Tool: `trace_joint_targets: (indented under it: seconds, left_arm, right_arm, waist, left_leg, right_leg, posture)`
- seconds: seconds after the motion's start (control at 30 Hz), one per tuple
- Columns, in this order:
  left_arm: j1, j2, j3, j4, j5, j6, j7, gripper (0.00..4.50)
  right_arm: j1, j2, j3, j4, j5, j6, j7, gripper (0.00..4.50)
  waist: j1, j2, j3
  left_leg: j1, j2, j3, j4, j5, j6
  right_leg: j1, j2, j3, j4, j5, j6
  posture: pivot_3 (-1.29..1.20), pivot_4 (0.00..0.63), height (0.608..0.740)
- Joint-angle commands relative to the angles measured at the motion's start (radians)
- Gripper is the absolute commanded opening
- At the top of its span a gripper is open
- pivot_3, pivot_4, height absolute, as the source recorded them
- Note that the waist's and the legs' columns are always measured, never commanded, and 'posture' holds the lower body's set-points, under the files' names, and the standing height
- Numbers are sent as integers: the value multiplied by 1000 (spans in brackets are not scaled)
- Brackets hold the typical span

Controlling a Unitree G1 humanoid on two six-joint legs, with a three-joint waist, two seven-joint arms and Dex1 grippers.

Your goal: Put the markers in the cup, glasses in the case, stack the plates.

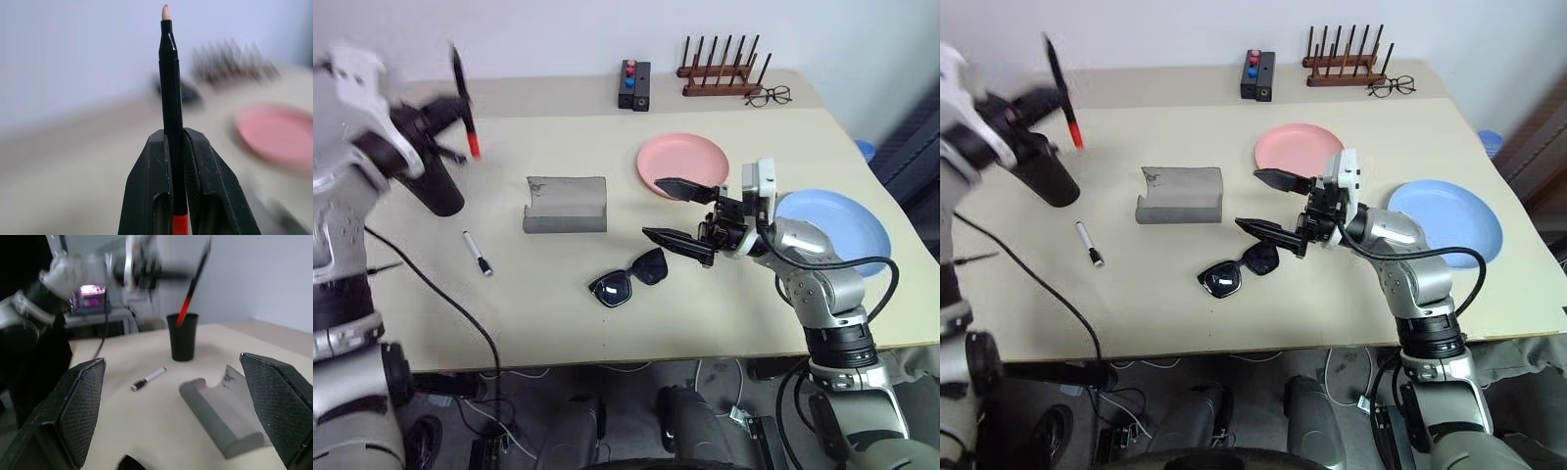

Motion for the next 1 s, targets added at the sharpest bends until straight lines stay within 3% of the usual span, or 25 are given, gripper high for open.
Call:
trace_joint_targets:
  seconds: [0.03, 0.27, 0.43, 0.87, 1.0]
  left_arm:
    - [-89, 40, 49, 240, 63, -256, 11, 33]
    - [-124, 26, 119, 612, 52, -598, 5, 33]
    - [-91, -12, 125, 717, 70, -753, 30, 33]
    - [-39, -61, 134, 810, 32, -762, 12, 33]
    - [-24, -46, 108, 800, 69, -782, 27, 1539]
  right_arm:
    - [-20, 11, -20, -1, -12, -30, -22, 4500]
    - [-12, 7, -22, 1, -23, -36, -34, 4500]
    - [0, -3, -20, -17, -34, -32, -42, 4500]
    - [23, -15, -27, -38, -23, -16, -54, 4500]
    - [24, -18, -26, -32, -33, -22, -56, 4500]
  waist:
    - [-6, 0, 0]
    - [-4, -1, 0]
    - [1, -3, -1]
    - [-4, -4, -1]
    - [-4, -4, -1]
  left_leg:
    - [0, 0, 1, 0, 1, -2]
    - [-1, 0, 4, 0, 0, -1]
    - [-2, 0, 3, 2, -1, 2]
    - [-2, 0, 3, 2, -2, 4]
    - [-1, 0, 3, 2, -2, 4]
  right_leg:
    - [-1, 0, 0, 0, 0, 0]
    - [-3, 0, 0, 1, 0, 0]
    - [-2, -1, -1, 1, 0, 0]
    - [-3, 0, -1, 2, 0, 0]
    - [-3, 0, -1, 2, 0, 0]
  posture:
    - [0, 150, 740]
    - [0, 150, 740]
    - [0, 150, 740]
    - [0, 150, 740]
    - [0, 150, 740]
